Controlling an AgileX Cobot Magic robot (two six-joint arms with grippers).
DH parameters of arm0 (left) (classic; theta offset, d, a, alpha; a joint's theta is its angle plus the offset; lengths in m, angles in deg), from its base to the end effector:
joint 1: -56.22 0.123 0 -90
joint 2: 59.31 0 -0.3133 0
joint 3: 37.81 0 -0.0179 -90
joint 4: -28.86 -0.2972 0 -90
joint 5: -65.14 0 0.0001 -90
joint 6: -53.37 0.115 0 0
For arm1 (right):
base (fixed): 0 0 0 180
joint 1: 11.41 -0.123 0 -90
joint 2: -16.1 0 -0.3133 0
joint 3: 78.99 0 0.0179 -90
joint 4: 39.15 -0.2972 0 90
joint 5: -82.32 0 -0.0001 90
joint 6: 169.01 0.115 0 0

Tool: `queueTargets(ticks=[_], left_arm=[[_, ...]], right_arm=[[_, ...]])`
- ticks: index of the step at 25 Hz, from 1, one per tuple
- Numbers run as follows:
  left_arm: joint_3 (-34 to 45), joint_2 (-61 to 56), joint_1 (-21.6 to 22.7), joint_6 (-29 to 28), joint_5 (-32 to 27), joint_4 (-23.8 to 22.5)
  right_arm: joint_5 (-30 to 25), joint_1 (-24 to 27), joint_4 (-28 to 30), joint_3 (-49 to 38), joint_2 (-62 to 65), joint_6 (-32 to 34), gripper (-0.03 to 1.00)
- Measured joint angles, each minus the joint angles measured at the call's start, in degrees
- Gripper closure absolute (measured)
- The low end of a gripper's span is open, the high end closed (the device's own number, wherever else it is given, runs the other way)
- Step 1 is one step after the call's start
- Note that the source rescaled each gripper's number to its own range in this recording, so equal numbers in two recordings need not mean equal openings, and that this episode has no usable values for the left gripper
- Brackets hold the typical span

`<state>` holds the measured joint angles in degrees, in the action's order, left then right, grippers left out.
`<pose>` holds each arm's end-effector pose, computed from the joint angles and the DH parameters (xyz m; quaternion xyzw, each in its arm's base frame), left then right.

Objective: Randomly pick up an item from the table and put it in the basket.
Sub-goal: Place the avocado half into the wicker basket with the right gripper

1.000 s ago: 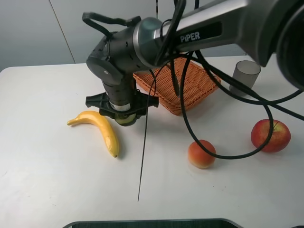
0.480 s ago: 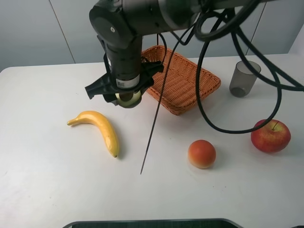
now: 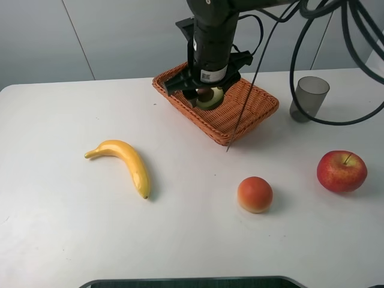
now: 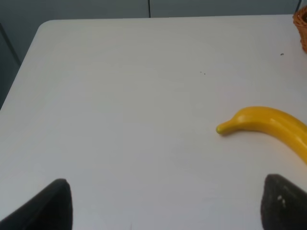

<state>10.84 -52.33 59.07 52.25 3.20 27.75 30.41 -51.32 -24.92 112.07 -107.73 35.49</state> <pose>0.0260 0.0033 0.2903 -0.0302 0.8547 0.0175 0.5180 0.3876 0.2952 0.1764 -0.1940 0.9662 -0.0199 0.1688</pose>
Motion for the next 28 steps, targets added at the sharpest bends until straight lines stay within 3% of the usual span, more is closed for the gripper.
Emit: queueTargets(ticks=[12, 20, 21, 24, 26, 28], left_arm=[[0.0, 0.0, 0.0, 0.0, 0.0, 0.0], [0.0, 0.0, 0.0, 0.0, 0.0, 0.0], [0.0, 0.0, 0.0, 0.0, 0.0, 0.0], [0.0, 0.0, 0.0, 0.0, 0.0, 0.0], [0.0, 0.0, 0.0, 0.0, 0.0, 0.0], [0.0, 0.0, 0.0, 0.0, 0.0, 0.0]], right_arm=[[14.8, 8.0, 0.1, -8.7, 0.0, -0.1, 0.97], [18.7, 8.8, 0.1, -11.3, 0.0, -0.1, 0.95], [18.9, 8.8, 0.1, -11.3, 0.0, -0.1, 0.84], [19.3, 8.9, 0.0, -11.4, 0.0, -0.1, 0.19], [19.3, 8.9, 0.0, -11.4, 0.0, -0.1, 0.02], [19.2, 8.9, 0.0, -11.4, 0.0, -0.1, -0.02]])
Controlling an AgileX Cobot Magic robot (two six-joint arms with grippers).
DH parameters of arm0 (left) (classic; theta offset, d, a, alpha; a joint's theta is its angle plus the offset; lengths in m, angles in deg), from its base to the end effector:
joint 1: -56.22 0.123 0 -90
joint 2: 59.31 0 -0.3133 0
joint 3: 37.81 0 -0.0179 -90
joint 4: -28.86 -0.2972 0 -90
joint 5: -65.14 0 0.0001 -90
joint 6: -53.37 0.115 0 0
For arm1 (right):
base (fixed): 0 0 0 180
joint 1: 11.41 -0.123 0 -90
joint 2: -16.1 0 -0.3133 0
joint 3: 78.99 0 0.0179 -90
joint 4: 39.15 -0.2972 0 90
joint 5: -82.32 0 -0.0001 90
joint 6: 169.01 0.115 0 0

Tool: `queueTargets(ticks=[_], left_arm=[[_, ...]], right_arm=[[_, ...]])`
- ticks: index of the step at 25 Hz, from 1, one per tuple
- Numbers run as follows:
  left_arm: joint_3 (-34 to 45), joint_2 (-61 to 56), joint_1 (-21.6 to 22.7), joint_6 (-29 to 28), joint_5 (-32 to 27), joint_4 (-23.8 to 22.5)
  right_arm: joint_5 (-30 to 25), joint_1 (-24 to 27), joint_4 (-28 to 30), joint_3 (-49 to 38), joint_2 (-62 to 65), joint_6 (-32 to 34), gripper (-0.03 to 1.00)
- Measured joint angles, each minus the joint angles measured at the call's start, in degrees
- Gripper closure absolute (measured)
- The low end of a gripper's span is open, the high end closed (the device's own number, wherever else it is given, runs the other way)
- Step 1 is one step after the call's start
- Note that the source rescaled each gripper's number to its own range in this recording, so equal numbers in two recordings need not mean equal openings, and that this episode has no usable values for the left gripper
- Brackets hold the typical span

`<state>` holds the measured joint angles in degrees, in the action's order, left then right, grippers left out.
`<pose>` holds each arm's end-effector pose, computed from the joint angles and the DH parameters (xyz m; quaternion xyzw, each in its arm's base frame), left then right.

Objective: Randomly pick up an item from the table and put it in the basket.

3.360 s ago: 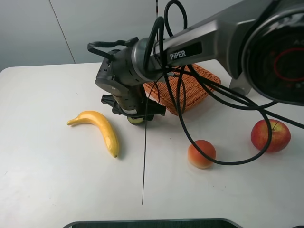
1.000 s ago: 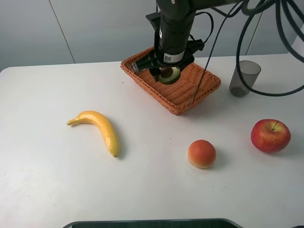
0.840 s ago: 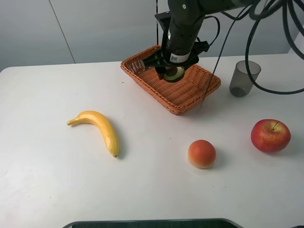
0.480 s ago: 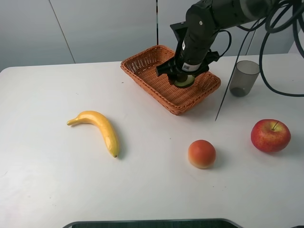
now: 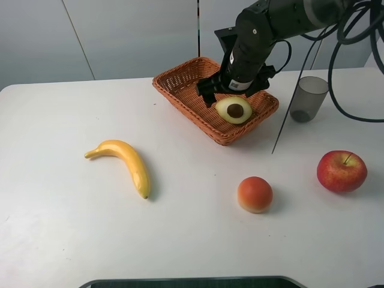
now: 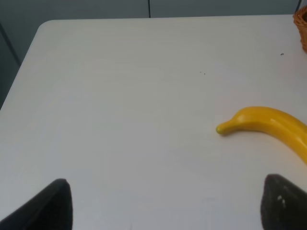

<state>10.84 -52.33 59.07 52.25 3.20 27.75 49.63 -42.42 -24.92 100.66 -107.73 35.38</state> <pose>0.0260 0.0033 0.2903 -0.0302 0.8547 0.0175 0.5180 0.4163 0.2324 0.1269 -0.1447 0.9654 0.0159 0.2163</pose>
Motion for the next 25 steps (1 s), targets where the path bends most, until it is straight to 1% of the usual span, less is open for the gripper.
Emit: queueTargets(ticks=[5, 8, 12, 16, 21, 25], left_arm=[[0.0, 0.0, 0.0, 0.0, 0.0, 0.0], [0.0, 0.0, 0.0, 0.0, 0.0, 0.0], [0.0, 0.0, 0.0, 0.0, 0.0, 0.0], [0.0, 0.0, 0.0, 0.0, 0.0, 0.0], [0.0, 0.0, 0.0, 0.0, 0.0, 0.0], [0.0, 0.0, 0.0, 0.0, 0.0, 0.0]], right_arm=[[-2.2, 0.0, -0.4, 0.0, 2.9, 0.0, -0.03], [-3.3, 0.5, -3.5, -0.2, 6.3, -1.3, -0.03], [-4.6, 3.1, -8.3, -3.6, 11.2, -3.9, -0.03], [-5.1, 7.6, -10.3, -9.9, 17.6, -4.7, -0.03], [-5.9, 15.0, -10.6, -19.2, 28.6, -5.8, -0.03], [-7.9, 21.4, -10.6, -26.1, 38.5, -8.5, -0.03]])
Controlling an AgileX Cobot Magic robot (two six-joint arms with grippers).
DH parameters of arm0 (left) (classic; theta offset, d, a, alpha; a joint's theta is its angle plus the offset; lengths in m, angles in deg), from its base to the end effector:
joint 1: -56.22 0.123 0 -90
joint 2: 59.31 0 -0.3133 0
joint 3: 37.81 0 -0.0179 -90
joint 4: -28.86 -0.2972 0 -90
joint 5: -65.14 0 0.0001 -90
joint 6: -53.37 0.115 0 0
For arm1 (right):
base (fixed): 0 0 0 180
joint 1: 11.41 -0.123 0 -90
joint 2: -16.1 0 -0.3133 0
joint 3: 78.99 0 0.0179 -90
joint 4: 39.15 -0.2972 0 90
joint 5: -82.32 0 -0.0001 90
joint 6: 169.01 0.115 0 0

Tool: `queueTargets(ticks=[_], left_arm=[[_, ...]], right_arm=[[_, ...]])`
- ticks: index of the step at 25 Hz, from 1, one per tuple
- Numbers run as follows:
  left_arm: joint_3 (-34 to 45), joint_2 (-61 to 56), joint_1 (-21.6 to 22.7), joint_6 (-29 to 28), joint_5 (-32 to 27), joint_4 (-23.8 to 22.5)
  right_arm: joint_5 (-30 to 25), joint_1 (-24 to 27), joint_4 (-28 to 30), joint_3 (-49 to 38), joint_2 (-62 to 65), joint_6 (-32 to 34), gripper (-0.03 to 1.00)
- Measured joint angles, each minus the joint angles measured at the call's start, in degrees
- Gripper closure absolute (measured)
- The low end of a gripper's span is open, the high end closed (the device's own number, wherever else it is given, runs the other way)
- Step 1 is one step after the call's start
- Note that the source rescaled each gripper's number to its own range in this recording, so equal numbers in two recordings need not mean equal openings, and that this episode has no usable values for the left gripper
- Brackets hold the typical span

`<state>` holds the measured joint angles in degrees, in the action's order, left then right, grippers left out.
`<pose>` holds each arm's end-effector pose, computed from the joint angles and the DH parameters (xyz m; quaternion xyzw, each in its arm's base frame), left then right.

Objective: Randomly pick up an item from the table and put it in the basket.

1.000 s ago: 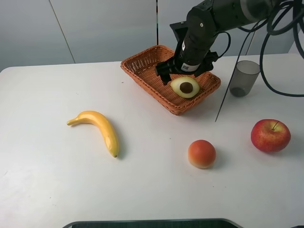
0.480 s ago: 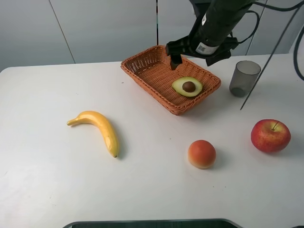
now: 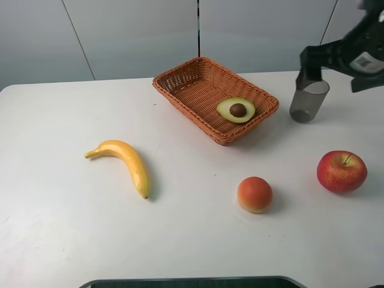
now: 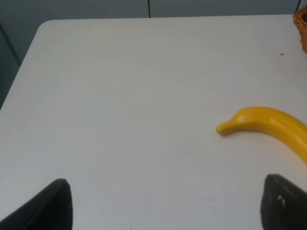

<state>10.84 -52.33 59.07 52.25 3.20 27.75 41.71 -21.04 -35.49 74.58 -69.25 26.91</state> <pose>0.0260 0.0033 0.2903 -0.0302 0.8547 0.0175 0.5180 0.3069 0.0472 0.2398 0.0347 0.9702 0.0274 0.2383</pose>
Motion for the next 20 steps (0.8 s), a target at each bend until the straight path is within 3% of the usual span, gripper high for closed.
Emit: queueTargets(ticks=[8, 20], left_arm=[[0.0, 0.0, 0.0, 0.0, 0.0, 0.0], [0.0, 0.0, 0.0, -0.1, 0.0, 0.0]], right_arm=[[-7.7, 13.1, 0.0, -8.3, 21.9, -6.8, -0.03], [-22.7, 14.4, 0.4, -12.0, 52.2, -10.9, -0.03]])
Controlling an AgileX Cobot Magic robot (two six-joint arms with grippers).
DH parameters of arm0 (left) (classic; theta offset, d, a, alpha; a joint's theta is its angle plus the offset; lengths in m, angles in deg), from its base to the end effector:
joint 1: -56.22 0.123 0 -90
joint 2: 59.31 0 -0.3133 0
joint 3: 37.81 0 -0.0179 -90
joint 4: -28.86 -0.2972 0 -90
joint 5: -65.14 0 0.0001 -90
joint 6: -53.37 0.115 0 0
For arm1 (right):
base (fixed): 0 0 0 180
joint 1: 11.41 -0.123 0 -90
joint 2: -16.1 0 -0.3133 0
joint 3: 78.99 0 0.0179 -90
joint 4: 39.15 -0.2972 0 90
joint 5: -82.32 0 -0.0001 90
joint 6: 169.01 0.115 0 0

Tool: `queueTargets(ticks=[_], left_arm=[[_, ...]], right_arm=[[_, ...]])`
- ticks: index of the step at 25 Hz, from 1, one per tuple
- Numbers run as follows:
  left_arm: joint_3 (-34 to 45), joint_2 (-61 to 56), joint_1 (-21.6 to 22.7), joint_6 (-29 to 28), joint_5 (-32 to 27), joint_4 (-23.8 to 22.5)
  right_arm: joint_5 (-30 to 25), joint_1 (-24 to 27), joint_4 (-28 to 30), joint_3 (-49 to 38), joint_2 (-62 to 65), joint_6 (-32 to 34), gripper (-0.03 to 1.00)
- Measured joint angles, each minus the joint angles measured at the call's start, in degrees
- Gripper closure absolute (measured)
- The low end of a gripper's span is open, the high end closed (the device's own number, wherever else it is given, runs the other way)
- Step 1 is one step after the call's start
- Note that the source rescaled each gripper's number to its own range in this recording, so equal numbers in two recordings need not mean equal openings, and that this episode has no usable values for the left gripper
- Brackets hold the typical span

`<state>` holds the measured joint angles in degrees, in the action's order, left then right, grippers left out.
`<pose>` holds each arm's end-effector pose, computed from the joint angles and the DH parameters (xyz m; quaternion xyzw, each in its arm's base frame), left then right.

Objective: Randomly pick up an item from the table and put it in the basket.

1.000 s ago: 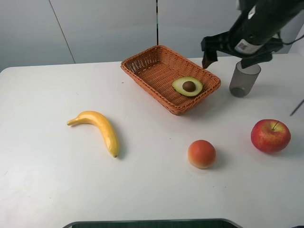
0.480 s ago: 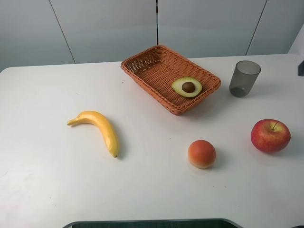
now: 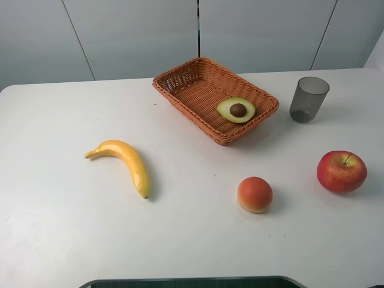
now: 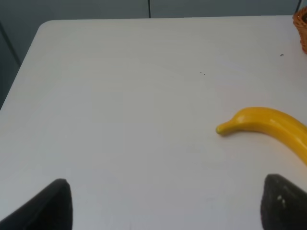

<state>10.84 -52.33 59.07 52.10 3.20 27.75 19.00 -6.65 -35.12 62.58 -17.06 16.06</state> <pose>0.0260 0.0033 0.2903 -0.0313 0.8546 0.0168 0.5180 0.0944 -0.0151 0.3242 0.0766 0.9198 -0.0340 0.3833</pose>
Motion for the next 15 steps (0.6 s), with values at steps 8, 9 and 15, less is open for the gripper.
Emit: queueTargets(ticks=[8, 9, 15], left_arm=[[0.0, 0.0, 0.0, 0.0, 0.0, 0.0], [0.0, 0.0, 0.0, 0.0, 0.0, 0.0], [0.0, 0.0, 0.0, 0.0, 0.0, 0.0]], right_arm=[[0.4, 0.0, -4.0, -2.5, 12.6, -3.2, -0.03], [0.9, 0.0, -4.7, -3.8, 14.0, -3.9, -0.03], [1.5, 0.0, -6.0, -9.7, 24.4, -5.9, -0.03]])
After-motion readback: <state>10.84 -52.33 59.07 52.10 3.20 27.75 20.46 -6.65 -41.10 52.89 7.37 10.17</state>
